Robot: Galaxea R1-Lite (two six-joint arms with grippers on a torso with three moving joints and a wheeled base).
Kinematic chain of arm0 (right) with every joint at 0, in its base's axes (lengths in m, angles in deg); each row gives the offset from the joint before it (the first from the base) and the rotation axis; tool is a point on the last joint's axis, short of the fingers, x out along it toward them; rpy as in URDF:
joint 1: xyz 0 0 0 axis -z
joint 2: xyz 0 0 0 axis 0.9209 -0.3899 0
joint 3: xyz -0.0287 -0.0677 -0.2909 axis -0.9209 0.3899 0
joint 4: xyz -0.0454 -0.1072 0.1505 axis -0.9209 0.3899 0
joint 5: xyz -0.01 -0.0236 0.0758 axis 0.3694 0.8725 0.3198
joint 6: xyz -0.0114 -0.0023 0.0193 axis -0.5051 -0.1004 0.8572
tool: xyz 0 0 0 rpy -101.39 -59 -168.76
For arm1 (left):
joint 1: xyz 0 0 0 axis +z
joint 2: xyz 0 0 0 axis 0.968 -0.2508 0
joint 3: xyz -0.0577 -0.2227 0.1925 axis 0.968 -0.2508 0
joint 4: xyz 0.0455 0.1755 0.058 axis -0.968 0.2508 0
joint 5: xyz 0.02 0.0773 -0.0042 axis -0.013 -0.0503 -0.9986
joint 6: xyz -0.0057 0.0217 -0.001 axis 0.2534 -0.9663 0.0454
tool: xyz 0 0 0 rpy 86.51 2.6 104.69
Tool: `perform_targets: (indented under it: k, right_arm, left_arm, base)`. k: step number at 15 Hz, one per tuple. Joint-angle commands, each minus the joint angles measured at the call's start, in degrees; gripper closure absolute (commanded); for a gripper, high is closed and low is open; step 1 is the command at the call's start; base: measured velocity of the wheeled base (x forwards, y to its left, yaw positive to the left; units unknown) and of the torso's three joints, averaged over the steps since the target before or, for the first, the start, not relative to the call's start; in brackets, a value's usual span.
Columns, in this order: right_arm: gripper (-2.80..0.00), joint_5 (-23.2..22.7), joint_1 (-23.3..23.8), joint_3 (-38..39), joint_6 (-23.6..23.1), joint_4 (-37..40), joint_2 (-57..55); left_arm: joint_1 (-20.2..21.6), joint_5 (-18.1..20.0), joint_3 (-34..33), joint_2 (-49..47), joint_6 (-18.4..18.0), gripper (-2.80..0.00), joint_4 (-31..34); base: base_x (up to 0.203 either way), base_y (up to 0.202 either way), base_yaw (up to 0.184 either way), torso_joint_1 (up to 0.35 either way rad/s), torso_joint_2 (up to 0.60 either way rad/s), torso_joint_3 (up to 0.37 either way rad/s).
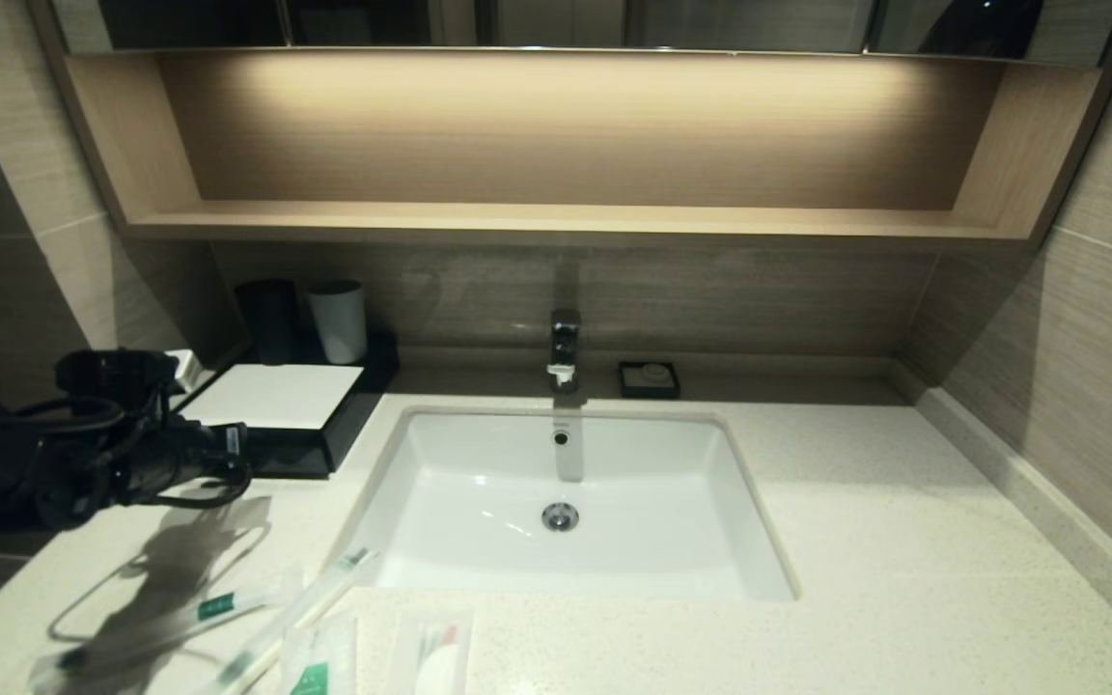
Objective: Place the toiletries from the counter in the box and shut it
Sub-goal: Open the drawer
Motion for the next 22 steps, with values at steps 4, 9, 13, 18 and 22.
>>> perform_targets:
  k: [4, 9, 13, 18, 22]
  right_arm:
    - [0.00, 0.02, -0.09, 0.00, 0.00, -0.11, -0.09]
    - [0.00, 0.02, -0.08, 0.00, 0.00, -0.07, -0.09]
    - [0.00, 0.02, -0.03, 0.00, 0.00, -0.02, -0.09]
    - [0.00, 0.02, 0.00, 0.00, 0.00, -0.02, -0.09]
    - [0.00, 0.02, -0.06, 0.00, 0.00, -0.02, -0.09]
  left_arm:
    - [0.04, 0.00, 1.80, -2.22, 0.03, 0.00, -0.23]
    - [0.14, 0.04, 2.81, -3.56, 0.03, 0.00, -0.24]
    - [0.31, 0.15, 4.99, -4.99, 0.99, 0.00, -0.31]
    - [0.65, 1.68, 7.02, -5.62, 1.34, 0.00, 2.50]
    - [1.88, 1.08, 8.03, -3.08, 1.20, 0.00, 12.06]
  base:
    - [0.000, 0.000, 0.000, 0.000, 0.00, 0.000]
    - [0.000, 0.000, 0.000, 0.000, 0.00, 0.000]
    - [0.000, 0.000, 0.000, 0.000, 0.00, 0.000]
    - [0.000, 0.000, 0.000, 0.000, 0.00, 0.000]
    - [0.000, 0.000, 0.000, 0.000, 0.00, 0.000]
